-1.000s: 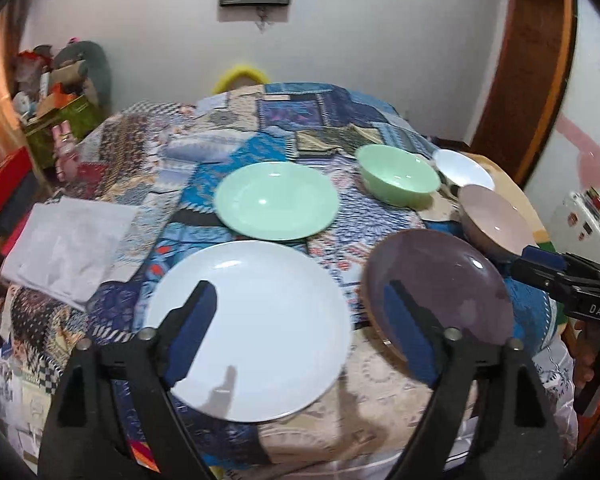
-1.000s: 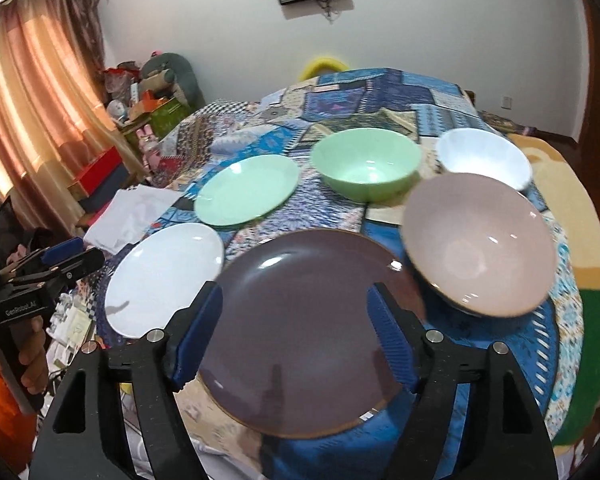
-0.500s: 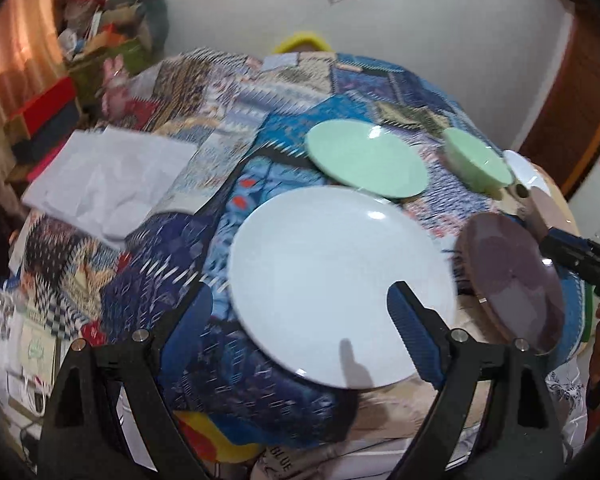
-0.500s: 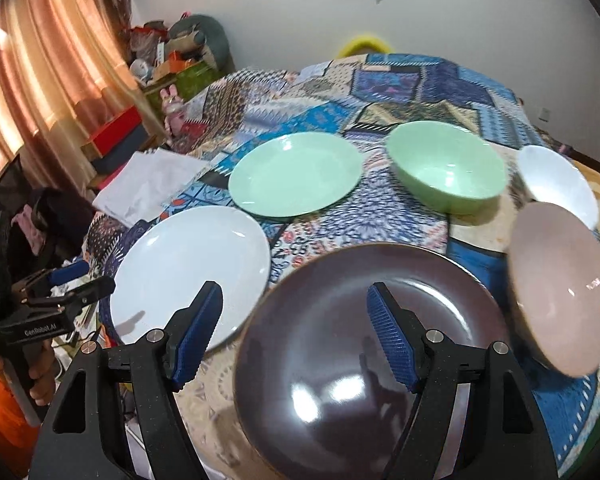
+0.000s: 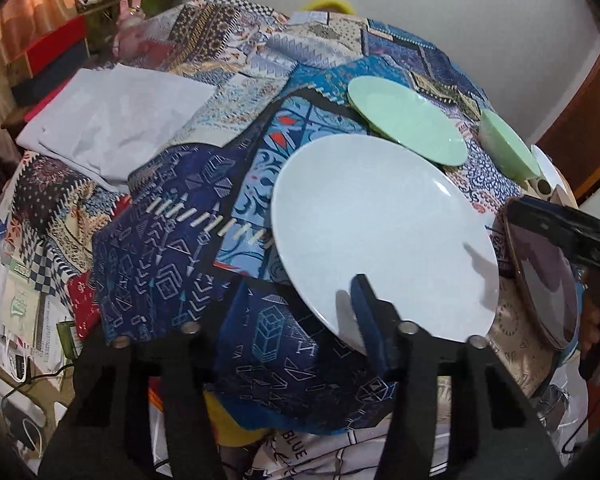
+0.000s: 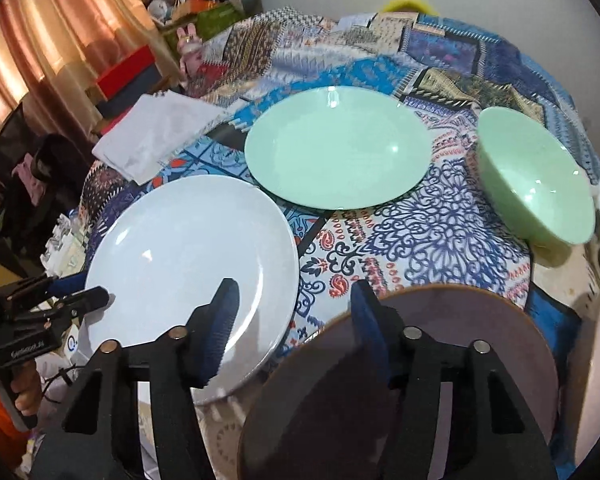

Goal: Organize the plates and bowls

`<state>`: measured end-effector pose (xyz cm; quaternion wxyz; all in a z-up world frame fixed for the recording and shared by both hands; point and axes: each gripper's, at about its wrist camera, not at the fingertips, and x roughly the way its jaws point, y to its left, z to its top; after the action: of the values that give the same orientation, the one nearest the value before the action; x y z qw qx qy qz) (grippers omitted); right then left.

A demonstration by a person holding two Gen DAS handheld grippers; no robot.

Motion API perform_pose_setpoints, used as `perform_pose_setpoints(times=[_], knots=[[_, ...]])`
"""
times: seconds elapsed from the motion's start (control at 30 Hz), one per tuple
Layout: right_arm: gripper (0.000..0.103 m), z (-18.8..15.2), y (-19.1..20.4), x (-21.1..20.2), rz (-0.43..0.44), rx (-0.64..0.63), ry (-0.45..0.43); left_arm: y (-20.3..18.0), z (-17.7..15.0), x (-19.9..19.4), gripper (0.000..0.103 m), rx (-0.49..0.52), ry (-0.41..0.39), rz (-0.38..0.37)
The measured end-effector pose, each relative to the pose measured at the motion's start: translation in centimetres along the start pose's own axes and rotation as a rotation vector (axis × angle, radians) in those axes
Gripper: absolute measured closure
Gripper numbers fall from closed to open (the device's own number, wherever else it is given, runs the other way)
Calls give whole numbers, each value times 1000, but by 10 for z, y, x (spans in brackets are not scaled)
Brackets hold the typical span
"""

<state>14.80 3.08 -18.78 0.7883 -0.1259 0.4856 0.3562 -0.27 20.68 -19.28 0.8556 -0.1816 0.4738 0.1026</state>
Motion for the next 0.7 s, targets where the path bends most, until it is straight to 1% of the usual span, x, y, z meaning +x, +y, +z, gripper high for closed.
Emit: perform_pose_setpoints(times=[0.1, 0.2, 0.37, 0.43, 0.47, 0.5, 0.57, 0.63, 0.7], knots=[[59, 4, 1, 7, -6, -31, 27, -2, 0, 4, 62, 1, 23, -15], [63, 10, 2, 13, -6, -52, 52, -6, -3, 5, 62, 15, 16, -13], [68, 20, 3, 27, 24, -73, 117, -8, -4, 6, 62, 9, 19, -27], [75, 23, 5, 33, 27, -95, 145, -9, -4, 7, 62, 10, 21, -32], [76, 24, 6, 37, 32, -102, 163, -9, -3, 8, 62, 14, 22, -34], [77, 25, 7, 42, 39, -108, 184, -11, -3, 8, 62, 21, 22, -34], [77, 26, 8, 47, 45, -115, 195, -11, -3, 9, 62, 25, 21, -36], [77, 28, 7, 50, 81, -105, 208, -12, -2, 10, 62, 26, 24, -42], [74, 30, 4, 53, 106, -85, 215, -13, -2, 12, 62, 27, 24, -47]])
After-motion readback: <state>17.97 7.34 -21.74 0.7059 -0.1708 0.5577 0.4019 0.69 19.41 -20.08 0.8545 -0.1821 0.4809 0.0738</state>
